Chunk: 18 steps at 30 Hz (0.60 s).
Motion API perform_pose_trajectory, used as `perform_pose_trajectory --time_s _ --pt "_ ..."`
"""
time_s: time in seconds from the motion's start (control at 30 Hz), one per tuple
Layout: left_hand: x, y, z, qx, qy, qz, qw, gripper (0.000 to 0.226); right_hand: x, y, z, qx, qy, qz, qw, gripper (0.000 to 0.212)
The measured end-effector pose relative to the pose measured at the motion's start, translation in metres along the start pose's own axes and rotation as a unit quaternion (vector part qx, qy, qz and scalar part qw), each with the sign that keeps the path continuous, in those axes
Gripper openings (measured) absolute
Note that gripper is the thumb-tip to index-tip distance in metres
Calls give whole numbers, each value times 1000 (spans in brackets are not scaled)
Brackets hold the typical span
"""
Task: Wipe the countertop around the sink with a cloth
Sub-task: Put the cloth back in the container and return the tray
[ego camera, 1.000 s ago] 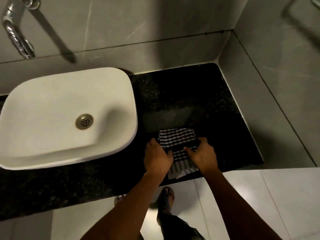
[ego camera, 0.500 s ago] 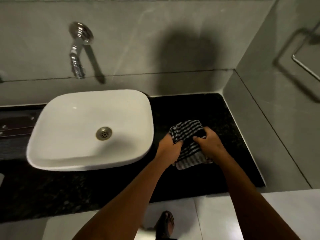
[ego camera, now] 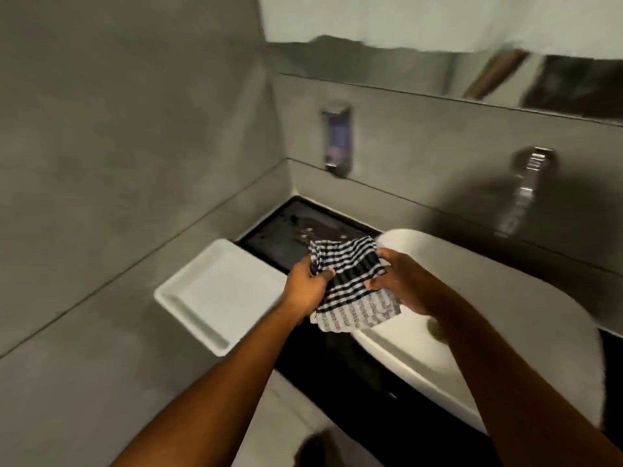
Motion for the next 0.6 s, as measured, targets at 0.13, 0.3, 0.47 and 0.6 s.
perform_pose_trajectory --time_s 0.13,0.3,0.47,0.6 --pt "67 40 -113 -61 91 -78 991 36 -8 106 125 36 -26 31 999 81" --pt "146 90 -184 -97 165 -169 967 34 -28 182 256 50 -181 26 982 49" --pt "200 117 -173 -30 236 -218 947 39 -58 211 274 40 -278 78 956 36" --pt "209 140 -170 86 352 -207 909 65 -48 219 237 27 -218 106 970 32"
Point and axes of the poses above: each hand's wrist, its own y-axis towards the middle knuckle, its own z-axis out of the palm, x = y × z, the point moved 1 cm from there along y, towards the middle knuckle, and after that the axes turned 15 degrees about y, right-handed, at the moved point
